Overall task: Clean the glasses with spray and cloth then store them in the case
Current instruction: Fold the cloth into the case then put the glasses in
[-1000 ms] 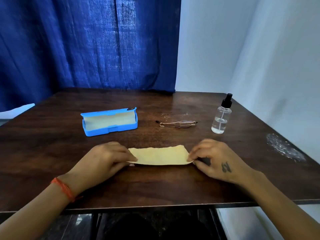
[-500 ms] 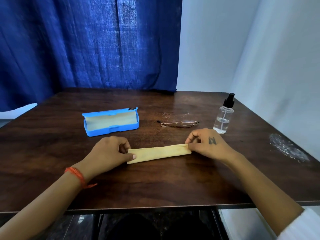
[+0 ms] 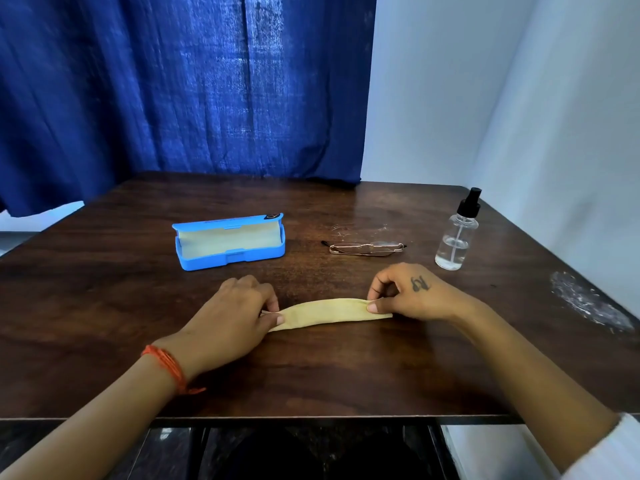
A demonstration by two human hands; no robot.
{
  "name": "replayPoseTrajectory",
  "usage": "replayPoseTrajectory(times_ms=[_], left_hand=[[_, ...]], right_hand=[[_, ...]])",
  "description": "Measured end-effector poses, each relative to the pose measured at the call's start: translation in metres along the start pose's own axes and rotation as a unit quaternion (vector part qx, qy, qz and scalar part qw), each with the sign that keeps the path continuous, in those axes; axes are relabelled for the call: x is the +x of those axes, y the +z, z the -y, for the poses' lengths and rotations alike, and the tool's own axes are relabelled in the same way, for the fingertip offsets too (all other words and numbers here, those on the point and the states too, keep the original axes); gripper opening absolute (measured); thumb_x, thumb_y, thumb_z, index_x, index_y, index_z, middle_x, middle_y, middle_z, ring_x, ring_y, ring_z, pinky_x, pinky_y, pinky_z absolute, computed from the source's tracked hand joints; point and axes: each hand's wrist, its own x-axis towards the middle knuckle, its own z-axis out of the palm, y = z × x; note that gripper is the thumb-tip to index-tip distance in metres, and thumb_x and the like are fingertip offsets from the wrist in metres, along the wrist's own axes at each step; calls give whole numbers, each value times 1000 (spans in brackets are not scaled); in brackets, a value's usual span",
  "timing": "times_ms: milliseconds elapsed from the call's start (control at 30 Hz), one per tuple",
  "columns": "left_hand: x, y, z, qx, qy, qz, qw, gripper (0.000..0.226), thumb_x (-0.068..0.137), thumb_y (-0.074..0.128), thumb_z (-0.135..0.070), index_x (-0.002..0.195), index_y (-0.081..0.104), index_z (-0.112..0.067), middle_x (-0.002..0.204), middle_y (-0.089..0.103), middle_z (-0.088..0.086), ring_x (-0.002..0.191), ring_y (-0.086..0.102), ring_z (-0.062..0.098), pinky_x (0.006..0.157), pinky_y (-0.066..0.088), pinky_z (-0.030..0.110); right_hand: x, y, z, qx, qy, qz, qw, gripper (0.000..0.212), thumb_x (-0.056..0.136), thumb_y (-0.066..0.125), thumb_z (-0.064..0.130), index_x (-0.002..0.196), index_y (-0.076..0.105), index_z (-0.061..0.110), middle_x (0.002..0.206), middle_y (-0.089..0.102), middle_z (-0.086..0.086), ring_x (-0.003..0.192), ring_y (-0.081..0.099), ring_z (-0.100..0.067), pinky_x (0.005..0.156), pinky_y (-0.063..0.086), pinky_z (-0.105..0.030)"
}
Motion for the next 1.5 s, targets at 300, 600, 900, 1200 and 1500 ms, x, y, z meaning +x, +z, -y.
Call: replayPoseTrajectory(times_ms=[300, 600, 900, 1200, 1500], left_hand=[[-10, -7, 12, -198, -23, -106, 974, 12, 80, 68, -17, 79, 58, -23, 76, 62, -3, 62, 61, 5, 56, 50, 14], [2, -34, 60, -382, -153, -269, 871, 20, 71, 74, -2, 77, 65, -19, 74, 62, 10, 61, 63, 14, 55, 51, 10], [15, -38, 88, -253, -211, -381, 864, 22, 70, 77, -9, 75, 60, -21, 72, 63, -6, 66, 58, 3, 54, 40, -2], [15, -29, 99, -110, -153, -383, 905, 13, 73, 72, -3, 77, 61, -9, 82, 68, 6, 73, 62, 18, 72, 51, 31], [19, -23, 96, -93, -149, -374, 911, 14, 75, 71, -9, 78, 58, -12, 79, 65, 6, 72, 60, 18, 72, 52, 34]], right_hand=[[0, 3, 4, 211, -37, -91, 972, 8, 81, 69, 8, 80, 64, 14, 75, 62, 0, 57, 56, 5, 51, 43, -6], [53, 11, 49, 363, -23, -200, 910, 17, 73, 72, -5, 80, 69, 11, 71, 65, -6, 61, 61, -8, 49, 48, -12], [114, 51, 77, 265, -38, -361, 893, 19, 69, 77, 3, 72, 64, 16, 70, 63, 5, 61, 56, 1, 58, 44, -4], [127, 71, 79, 50, -149, -403, 902, 16, 72, 68, -2, 74, 60, 12, 72, 66, -1, 67, 59, -13, 64, 49, -28], [127, 73, 81, -52, -170, -378, 909, 14, 82, 59, -3, 88, 71, 3, 85, 71, -12, 80, 60, -29, 72, 49, -36]])
